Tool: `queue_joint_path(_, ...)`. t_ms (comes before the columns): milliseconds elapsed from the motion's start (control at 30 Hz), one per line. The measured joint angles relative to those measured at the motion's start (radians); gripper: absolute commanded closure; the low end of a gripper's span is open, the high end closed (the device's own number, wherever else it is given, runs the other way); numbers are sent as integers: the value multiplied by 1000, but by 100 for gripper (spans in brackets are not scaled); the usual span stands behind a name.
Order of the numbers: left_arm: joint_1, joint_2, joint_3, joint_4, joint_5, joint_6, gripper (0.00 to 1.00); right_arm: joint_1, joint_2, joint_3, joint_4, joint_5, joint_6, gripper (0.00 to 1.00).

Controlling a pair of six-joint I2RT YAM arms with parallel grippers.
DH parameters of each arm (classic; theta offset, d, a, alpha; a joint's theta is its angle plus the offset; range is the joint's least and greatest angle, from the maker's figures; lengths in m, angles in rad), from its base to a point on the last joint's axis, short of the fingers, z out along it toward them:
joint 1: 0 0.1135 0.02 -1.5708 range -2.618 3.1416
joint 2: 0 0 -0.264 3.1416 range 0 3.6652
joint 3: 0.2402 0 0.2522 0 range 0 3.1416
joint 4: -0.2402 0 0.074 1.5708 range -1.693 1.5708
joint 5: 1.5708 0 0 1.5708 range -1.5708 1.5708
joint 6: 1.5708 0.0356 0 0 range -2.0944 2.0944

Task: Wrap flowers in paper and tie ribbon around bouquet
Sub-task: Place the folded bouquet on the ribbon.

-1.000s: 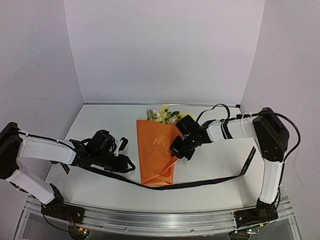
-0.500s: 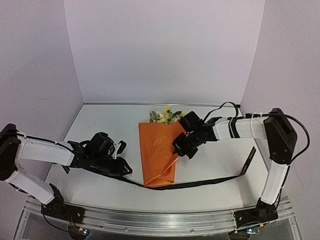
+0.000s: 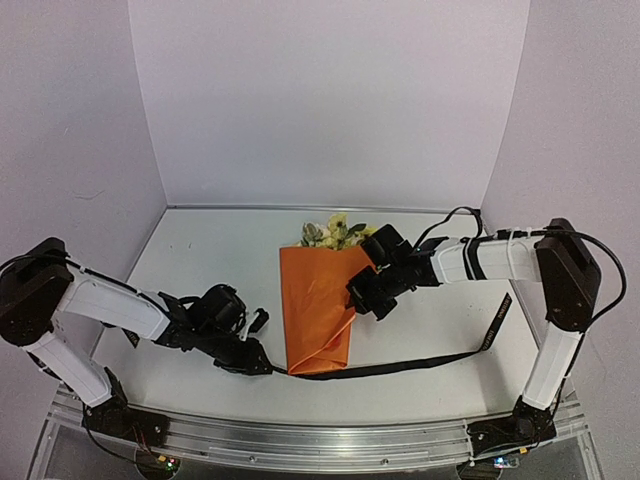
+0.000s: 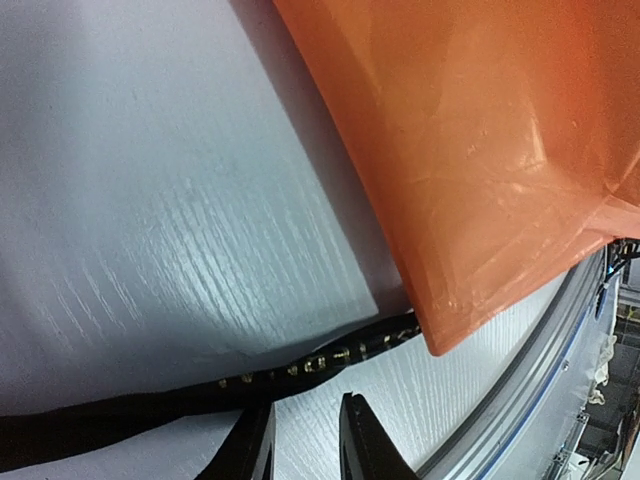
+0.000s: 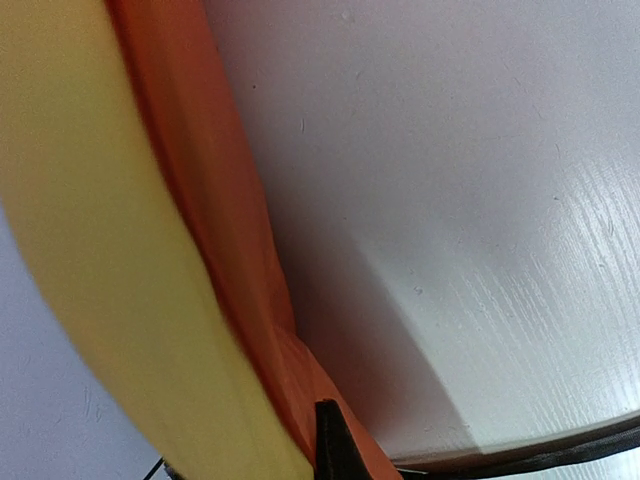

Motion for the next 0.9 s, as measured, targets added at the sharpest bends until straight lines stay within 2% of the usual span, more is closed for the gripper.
queue_joint_path(533,19,189,190,42,-74,-120,75,36,-39,-88,55,6,48,100)
queue_joint_path(867,95,208,201,76,-74,-192,75,42,-45,-149,98,7,60,100)
queue_joint_path(900,96,207,198,80,-75,-196,75,42,-45,-149,100,5,58,97)
